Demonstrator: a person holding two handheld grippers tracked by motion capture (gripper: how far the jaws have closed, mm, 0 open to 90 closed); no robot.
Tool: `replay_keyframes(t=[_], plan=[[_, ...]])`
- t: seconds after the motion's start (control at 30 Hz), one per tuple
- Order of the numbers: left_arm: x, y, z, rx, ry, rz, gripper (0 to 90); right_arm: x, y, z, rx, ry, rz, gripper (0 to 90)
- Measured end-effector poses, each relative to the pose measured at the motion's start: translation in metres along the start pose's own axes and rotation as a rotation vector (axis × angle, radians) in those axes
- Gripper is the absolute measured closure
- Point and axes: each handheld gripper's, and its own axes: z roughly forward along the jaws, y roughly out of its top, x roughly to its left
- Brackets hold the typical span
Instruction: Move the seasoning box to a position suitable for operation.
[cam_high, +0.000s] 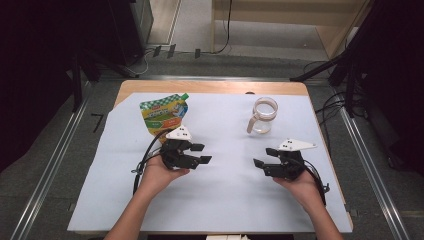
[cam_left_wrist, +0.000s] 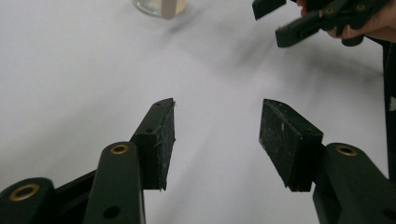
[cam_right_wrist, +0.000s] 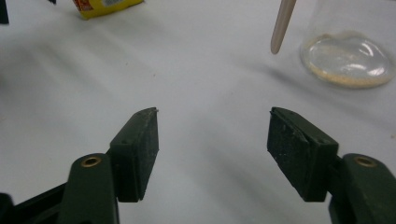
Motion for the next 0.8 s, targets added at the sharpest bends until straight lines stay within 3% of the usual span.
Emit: replay_keyframes(t=[0.07, 0.17, 0.27, 0.37, 0.43, 0.53, 0.73, 0.8], plan=[[0.001, -0.003, -0.001, -0.009, -0.022, -0.021, 41.0, -0.001, 0.001, 0.001, -0.003, 0.017, -0.002, 42.0], [-0.001, -0.007, -0.004, -0.012, -0.044, -0.051, 38.0, -0.004, 0.001, 0.001, 0.031, 0.040, 0.013, 42.6], [-0.003, -0.007, -0.007, -0.022, -0.043, -0.016, 34.7, -0.007, 0.001, -0.004, 0.012, 0.024, 0.012, 41.3], [0.001, -0.008, -0.008, -0.050, -0.090, -0.059, 33.8, -0.010, 0.001, -0.006, 0.004, 0.010, 0.022, 41.1], [0.002, -0.009, -0.008, -0.039, -0.079, -0.052, 34.8, -0.013, 0.000, -0.008, 0.001, 0.003, 0.029, 40.8], [0.001, -0.010, -0.006, 0.013, -0.045, -0.015, 34.9, -0.015, -0.001, -0.007, 0.004, -0.001, 0.040, 40.7], [0.004, -0.010, -0.004, 0.009, -0.051, -0.047, 35.0, -0.016, -0.003, -0.003, 0.026, 0.005, 0.040, 40.8], [0.004, -0.010, -0.005, 0.007, -0.039, -0.040, 35.0, -0.017, -0.003, -0.002, 0.035, 0.018, 0.040, 43.9]])
